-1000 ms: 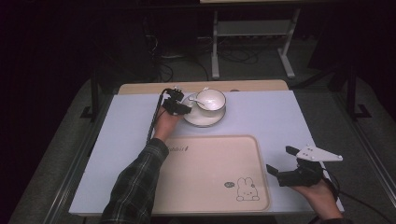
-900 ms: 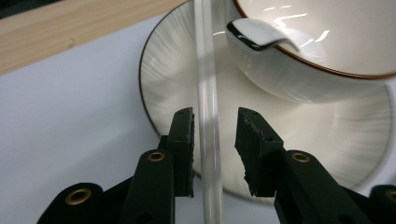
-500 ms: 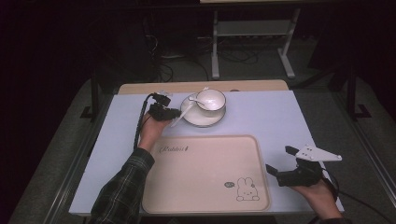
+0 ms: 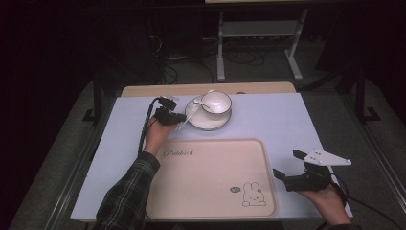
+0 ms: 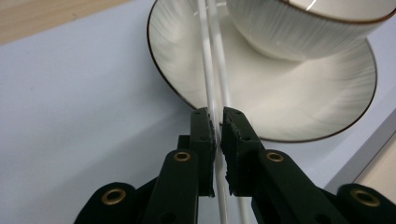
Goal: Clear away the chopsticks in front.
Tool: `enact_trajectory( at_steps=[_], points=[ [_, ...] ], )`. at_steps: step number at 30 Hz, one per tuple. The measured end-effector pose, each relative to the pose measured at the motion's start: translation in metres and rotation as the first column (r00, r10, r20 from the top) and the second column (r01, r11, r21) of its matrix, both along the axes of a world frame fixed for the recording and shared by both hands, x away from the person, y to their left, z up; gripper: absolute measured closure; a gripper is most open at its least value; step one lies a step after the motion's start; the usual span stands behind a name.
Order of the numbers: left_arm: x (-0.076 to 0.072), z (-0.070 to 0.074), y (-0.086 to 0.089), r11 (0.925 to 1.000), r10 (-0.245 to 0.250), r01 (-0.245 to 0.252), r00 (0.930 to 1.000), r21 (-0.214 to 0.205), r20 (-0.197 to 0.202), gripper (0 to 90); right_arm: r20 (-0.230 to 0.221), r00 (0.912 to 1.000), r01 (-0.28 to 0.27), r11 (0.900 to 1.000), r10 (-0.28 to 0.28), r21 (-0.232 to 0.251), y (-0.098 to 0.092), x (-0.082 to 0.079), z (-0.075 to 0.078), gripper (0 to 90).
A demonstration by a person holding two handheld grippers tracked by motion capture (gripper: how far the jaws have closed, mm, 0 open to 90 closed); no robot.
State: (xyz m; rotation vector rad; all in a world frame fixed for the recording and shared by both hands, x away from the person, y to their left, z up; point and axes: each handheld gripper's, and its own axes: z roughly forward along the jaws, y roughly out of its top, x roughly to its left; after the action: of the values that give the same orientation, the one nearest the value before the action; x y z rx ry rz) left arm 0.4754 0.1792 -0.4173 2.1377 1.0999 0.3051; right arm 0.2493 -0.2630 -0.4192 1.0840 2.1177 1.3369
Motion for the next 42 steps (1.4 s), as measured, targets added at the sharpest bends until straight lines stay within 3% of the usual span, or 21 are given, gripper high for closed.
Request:
enact_trajectory(
  at_steps=[14, 21, 26, 38, 42],
  points=[
    [0.003, -0.008, -0.002, 1.0, 0.004, -0.004, 0.9999, 0.002, -0.012, 83.7, 0.0, 1.0, 0.0, 1.0, 0.0, -0.001, 0.0, 0.0, 0.0, 0.0],
    [0.002, -0.008, -0.002, 0.9995, 0.027, -0.027, 0.9996, 0.013, 0.0, 85.7, 0.0, 1.0, 0.0, 1.0, 0.0, 0.0, 0.0, 0.0, 0.0, 0.0],
    [0.001, -0.005, 0.001, 0.9993, 0.038, -0.038, 0.9992, -0.006, 0.01, 86.1, 0.001, 1.0, 0.001, 1.0, -0.001, 0.001, -0.001, 0.0, 0.0, 0.0],
    [-0.016, 0.007, 0.03, 0.9964, 0.055, -0.054, 0.9984, -0.065, 0.012, 86.2, 0.001, 1.0, 0.0, 1.0, 0.0, 0.001, 0.0, 0.0, 0.0, 0.0],
    [-0.029, 0.008, 0.047, 0.9944, 0.068, -0.067, 0.9976, -0.082, 0.01, 86.2, 0.001, 1.0, 0.002, 1.0, -0.002, 0.001, 0.0, 0.0, 0.0, 0.0]
  ],
)
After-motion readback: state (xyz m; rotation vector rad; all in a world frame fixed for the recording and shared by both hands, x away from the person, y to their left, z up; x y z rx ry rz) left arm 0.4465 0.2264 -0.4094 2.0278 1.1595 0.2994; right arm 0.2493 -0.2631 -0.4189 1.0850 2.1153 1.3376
